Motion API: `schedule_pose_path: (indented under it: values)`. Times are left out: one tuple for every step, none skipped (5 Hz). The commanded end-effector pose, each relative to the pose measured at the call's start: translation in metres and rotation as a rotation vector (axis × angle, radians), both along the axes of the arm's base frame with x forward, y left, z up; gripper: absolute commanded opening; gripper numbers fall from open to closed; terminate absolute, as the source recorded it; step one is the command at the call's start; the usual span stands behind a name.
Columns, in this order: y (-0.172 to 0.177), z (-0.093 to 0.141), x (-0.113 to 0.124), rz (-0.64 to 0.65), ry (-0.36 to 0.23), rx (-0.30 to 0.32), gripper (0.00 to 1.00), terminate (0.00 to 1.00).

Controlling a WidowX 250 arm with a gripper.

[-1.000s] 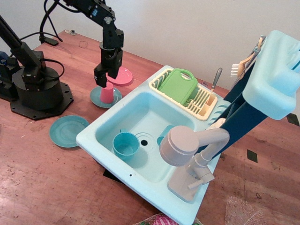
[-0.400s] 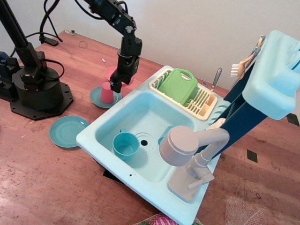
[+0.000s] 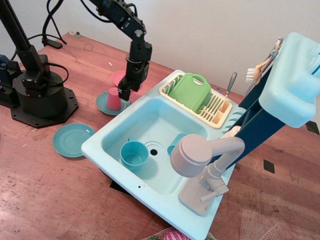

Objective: Put cup from anywhere into sink

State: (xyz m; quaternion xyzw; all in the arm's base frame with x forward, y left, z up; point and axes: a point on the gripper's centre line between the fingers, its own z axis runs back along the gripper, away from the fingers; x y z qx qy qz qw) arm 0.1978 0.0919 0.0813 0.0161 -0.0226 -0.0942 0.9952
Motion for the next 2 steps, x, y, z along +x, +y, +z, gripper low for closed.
schedule_pose_path:
  values:
    - [0.006, 0.012, -0.026, 0.055, -0.035, 0.037, 1.0, 0.0]
    - [0.005, 0.001, -0.031, 0.053, -0.032, 0.024, 1.0, 0.0]
